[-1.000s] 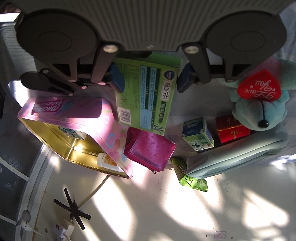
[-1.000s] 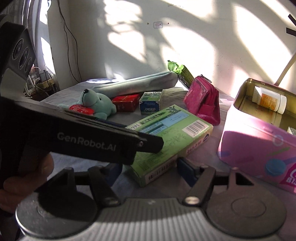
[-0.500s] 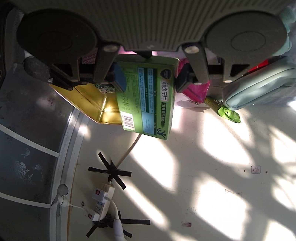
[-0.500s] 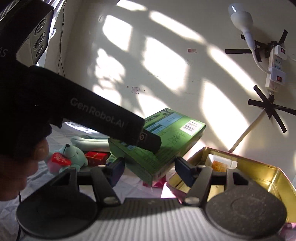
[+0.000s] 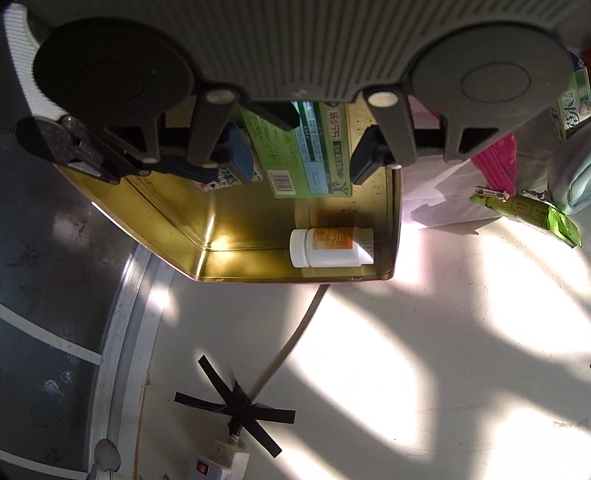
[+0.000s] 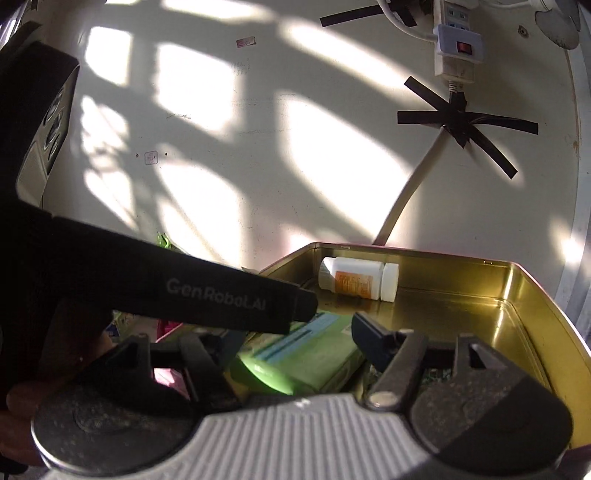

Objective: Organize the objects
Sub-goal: 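Lower the green box into the pink tin and open the right gripper, then withdraw the right gripper from the tin toward the teddy bear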

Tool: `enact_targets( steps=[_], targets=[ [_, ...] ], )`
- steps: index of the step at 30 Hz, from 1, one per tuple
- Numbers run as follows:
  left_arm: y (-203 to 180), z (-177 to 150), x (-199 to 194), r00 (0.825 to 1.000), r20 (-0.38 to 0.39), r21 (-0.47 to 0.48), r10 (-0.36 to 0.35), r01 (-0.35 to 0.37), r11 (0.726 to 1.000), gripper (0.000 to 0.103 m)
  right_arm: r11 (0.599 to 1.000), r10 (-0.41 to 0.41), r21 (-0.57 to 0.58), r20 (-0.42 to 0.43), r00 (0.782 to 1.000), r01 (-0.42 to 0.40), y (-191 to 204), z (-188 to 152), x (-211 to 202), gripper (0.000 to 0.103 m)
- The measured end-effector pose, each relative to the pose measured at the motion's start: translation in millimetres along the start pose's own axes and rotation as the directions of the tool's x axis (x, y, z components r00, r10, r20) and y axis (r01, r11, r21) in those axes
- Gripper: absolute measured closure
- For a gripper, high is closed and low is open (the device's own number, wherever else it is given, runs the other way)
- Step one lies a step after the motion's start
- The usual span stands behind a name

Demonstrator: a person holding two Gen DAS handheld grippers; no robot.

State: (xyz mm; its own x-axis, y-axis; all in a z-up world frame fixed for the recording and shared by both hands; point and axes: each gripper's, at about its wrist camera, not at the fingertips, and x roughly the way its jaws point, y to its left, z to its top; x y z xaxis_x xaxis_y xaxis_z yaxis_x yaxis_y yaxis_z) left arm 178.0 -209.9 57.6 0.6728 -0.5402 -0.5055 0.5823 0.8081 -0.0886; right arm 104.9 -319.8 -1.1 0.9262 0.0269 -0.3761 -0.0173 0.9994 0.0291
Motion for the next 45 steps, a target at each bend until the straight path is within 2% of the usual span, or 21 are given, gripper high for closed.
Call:
enact_targets(
  steps=[7, 13, 21, 23, 31, 39, 45],
  targets=[
    [-4.6, -9.4, -23.9, 1.0, 0.005, -0.002, 0.016, -0.016, 1.0, 0.042, 1.0, 0.002, 0.015, 0.005, 1.0, -0.002, 4.8, -4.2, -17.8, 0.034],
    [-8.0, -7.4, -65.8, 0.996, 0.064, -0.017, 0.062, -0.061, 0.998, 0.042, 1.0, -0.022, 0.005, 0.038, 0.999, 0.022, 19.3, -4.0, -47.2, 0.034],
    [-10.7, -28.4, -105.0, 0.986, 0.084, -0.011, 0.142, -0.142, 0.99, 0.036, 0.989, -0.099, 0.121, 0.088, 0.991, 0.088, 10.6, -8.4, -103.7, 0.033],
    [-10.7, -37.5, -111.1, 0.985, 0.072, 0.003, 0.159, -0.159, 0.987, 0.036, 0.983, -0.126, 0.148, 0.097, 0.987, 0.111, 8.0, -11.4, -115.8, 0.033],
    [2.6, -75.5, -130.0, 0.977, 0.023, 0.021, 0.212, -0.212, 0.977, 0.036, 0.963, -0.134, 0.244, 0.055, 0.989, 0.117, -1.8, -23.2, -134.4, 0.033],
    [36.7, -108.0, -139.8, 0.958, -0.063, -0.035, 0.279, -0.282, 0.959, 0.036, 0.974, -0.073, 0.215, -0.01, 0.997, 0.074, 26.8, -31.3, -122.0, 0.033],
    [59.1, -122.6, -146.1, 0.943, -0.089, -0.076, 0.321, -0.328, 0.942, 0.036, 0.983, -0.035, 0.18, -0.038, 0.999, 0.042, 50.7, -32.1, -114.4, 0.033]
  ],
)
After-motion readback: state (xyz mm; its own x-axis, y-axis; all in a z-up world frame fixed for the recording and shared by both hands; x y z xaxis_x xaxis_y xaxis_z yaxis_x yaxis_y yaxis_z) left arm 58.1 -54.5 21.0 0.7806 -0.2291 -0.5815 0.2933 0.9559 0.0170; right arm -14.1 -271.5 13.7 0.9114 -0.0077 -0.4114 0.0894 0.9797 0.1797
